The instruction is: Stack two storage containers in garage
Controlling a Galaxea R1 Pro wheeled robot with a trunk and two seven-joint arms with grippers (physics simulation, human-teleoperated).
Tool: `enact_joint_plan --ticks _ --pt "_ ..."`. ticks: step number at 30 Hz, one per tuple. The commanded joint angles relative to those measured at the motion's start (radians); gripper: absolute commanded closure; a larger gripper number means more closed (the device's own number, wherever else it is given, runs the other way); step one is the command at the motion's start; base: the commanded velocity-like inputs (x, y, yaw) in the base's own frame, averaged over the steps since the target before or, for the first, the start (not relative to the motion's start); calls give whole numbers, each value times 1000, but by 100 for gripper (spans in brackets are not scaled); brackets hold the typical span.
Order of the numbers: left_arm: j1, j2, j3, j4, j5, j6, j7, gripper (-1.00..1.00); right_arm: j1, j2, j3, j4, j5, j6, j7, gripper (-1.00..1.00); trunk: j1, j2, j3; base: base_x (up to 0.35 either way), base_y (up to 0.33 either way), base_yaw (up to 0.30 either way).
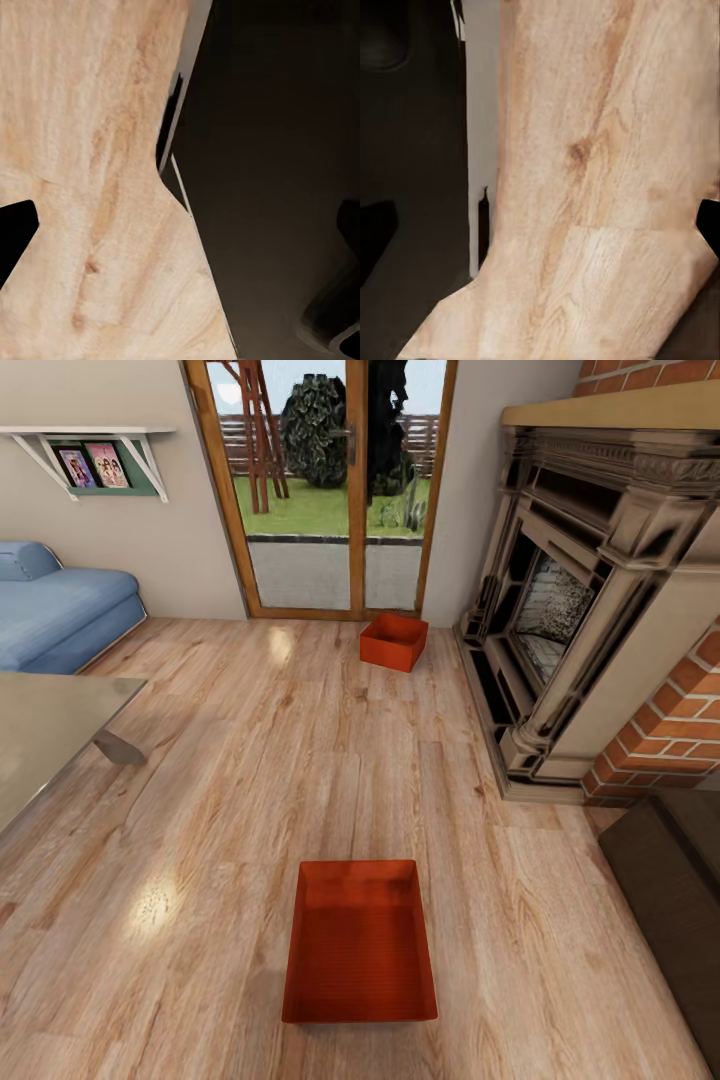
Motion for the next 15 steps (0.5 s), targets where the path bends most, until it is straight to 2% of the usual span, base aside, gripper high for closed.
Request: enact_joint_plan --ticks 1,2,4,6,7,9,13,15 --pt "0 9 3 -14 2 0 1 -100 0 -19 9 -8 -6 -2 -1 -100 0 0 -1 0 0 0" --pt "0 27 3 -47 2 6 0 -100 0 -43 8 -34 -7 0 -2 -100 0 0 -1 0 0 0" --pt "0 53 4 -105 3 28 0 -100 0 -67 7 -92 -9 2 -5 -100 0 0 -1 0 0 0" --pt "0 68 4 -146 3 58 0 -100 -1 -77 6 -136 -10 4 -12 -100 0 0 -1 0 0 0" --pt "0 80 4 -190 3 98 1 -100 -1 -86 5 -182 -10 5 -25 -100 0 0 -1 0 0 0" --pt "-1 95 4 -262 3 164 2 -100 1 -95 3 -246 -11 14 -63 -100 0 0 -1 0 0 0" --pt "-5 108 5 -358 2 253 3 -100 -8 -101 -4 -305 -13 64 -154 -100 0 0 -1 0 0 0" --pt "-24 111 5 -386 2 284 8 -100 -42 -100 -7 -325 -13 102 -196 -100 0 0 -1 0 0 0"
